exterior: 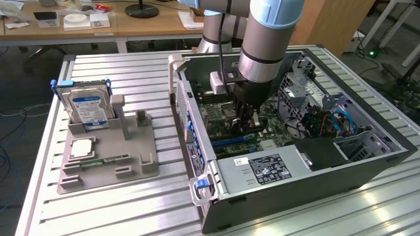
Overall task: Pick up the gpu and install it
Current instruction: 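Insert the gpu into the slot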
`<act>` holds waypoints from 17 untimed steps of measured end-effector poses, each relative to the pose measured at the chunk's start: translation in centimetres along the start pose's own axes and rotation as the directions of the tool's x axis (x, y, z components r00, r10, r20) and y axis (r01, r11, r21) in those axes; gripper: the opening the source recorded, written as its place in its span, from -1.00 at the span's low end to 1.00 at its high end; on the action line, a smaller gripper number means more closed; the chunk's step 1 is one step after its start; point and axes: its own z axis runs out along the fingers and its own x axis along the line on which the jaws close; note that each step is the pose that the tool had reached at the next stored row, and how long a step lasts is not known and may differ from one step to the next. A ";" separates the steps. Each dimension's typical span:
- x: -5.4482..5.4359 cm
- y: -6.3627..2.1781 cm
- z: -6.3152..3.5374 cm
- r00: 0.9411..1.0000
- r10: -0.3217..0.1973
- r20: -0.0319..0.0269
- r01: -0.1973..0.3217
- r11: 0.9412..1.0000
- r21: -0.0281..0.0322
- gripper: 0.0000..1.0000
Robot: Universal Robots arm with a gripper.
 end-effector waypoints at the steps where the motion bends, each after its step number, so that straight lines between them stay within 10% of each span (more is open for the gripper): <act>1: 0.0 0.00 0.08 1.000 0.000 0.000 0.000 1.000 0.000 -0.44; 17: 0.3 0.28 0.39 1.000 0.000 0.000 0.000 1.000 0.000 -0.44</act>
